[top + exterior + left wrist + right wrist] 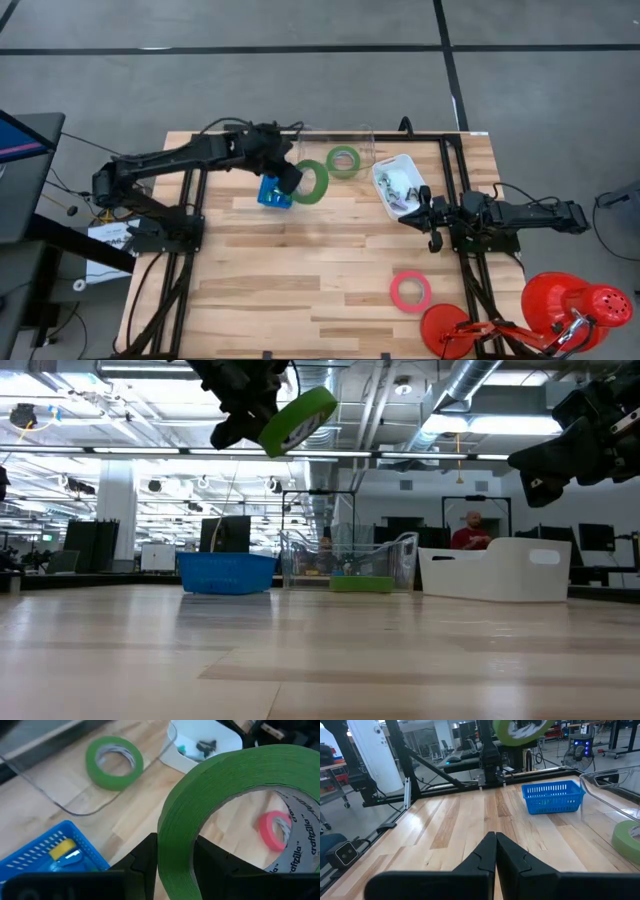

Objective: Pick and place Stapler, Stapler remover, tape
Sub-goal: Put the green tape into the transparent bin

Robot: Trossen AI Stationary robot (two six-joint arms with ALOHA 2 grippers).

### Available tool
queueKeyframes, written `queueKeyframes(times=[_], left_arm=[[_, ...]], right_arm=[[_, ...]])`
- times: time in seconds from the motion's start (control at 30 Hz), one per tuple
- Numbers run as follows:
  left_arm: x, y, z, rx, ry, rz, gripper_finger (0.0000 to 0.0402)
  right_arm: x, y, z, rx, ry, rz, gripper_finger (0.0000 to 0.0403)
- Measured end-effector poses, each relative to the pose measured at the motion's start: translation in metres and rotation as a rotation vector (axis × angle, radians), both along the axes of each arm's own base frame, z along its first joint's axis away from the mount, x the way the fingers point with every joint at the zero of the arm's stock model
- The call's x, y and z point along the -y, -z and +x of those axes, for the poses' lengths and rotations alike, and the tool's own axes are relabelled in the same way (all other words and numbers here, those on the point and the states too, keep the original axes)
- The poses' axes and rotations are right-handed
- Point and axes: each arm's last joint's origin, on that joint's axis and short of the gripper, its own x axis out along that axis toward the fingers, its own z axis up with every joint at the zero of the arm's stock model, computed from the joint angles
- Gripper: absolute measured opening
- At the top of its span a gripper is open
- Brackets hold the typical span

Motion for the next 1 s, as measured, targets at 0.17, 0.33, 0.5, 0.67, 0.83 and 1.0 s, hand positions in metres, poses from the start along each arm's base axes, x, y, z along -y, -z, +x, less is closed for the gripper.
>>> queueKeyframes(times=[0.17, 0.33, 0.5, 0.67, 0.83, 1.0], left_arm=[[-0.009, -0.002, -0.004, 0.007, -0.033, 0.003, 0.0097], [-0.011, -0.004, -0.003, 0.01, 0.026, 0.084, 0.0097], [-0.013, -0.007, -0.001, 0.007, 0.099, 0.226, 0.0097], [-0.016, -0.01, 0.001, -0.004, 0.125, 0.364, 0.0097], [-0.018, -0.016, 0.004, 0.022, 0.128, 0.457, 0.0097], [-0.02, -0.021, 0.006, 0.062, 0.132, 0.507, 0.0097]], right_arm=[[0.0, 0.0, 0.0, 0.0, 0.0, 0.0, 0.0], [0.0, 0.0, 0.0, 0.0, 0.0, 0.0, 0.0], [0.0, 0.0, 0.0, 0.0, 0.0, 0.0, 0.0], [0.0, 0.0, 0.0, 0.0, 0.0, 0.0, 0.0], [0.0, 0.0, 0.0, 0.0, 0.0, 0.0, 0.0], [0.0, 0.0, 0.0, 0.0, 0.0, 0.0, 0.0]])
